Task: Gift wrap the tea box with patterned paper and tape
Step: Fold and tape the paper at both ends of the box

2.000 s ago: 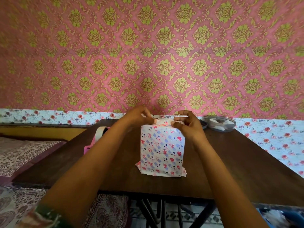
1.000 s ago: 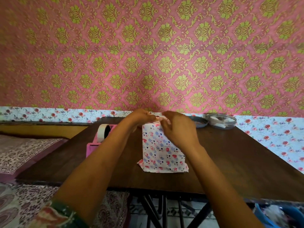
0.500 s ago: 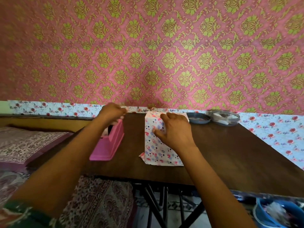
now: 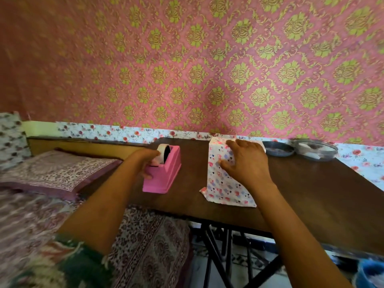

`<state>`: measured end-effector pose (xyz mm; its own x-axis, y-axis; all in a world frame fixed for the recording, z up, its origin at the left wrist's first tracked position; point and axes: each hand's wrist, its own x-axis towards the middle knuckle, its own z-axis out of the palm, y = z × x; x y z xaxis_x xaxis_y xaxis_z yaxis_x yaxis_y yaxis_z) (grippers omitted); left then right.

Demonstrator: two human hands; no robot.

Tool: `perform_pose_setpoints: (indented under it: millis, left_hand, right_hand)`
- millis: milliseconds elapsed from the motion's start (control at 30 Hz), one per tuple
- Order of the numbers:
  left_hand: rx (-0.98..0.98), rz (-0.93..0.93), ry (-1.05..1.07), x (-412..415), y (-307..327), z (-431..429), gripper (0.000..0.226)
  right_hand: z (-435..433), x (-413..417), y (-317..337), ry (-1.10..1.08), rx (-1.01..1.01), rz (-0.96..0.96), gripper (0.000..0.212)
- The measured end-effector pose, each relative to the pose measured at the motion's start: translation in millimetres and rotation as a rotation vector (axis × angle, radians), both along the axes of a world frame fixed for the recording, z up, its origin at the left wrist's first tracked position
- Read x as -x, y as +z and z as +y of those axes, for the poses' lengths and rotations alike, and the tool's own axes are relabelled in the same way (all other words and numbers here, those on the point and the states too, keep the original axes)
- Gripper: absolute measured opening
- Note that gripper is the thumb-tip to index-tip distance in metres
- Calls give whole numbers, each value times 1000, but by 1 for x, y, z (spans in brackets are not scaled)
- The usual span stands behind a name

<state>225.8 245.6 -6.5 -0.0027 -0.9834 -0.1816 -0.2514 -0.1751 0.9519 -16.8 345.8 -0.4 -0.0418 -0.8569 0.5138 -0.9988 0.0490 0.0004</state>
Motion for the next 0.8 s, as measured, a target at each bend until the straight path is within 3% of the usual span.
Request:
perform_pose_setpoints:
  millis: [167, 300, 533, 667, 800]
  left_hand:
    - [-45, 32, 62, 1, 6, 6, 37]
    - [-91, 257, 154, 8, 12, 5, 25]
    - [133, 409, 291, -1, -32, 13, 23]
    - [200, 359, 308, -4, -57, 18, 7]
    - [226, 227, 317, -7, -72, 17, 17]
  right_hand:
    - [-3, 0, -2, -13, 8, 10, 64]
    - [-4, 1, -5, -12, 19, 7, 64]
    - [-8, 2, -7, -13, 44, -1, 62]
    - [-8, 2, -8, -7, 65, -13, 61]
    - [-9, 3, -10, -4, 79, -11, 61]
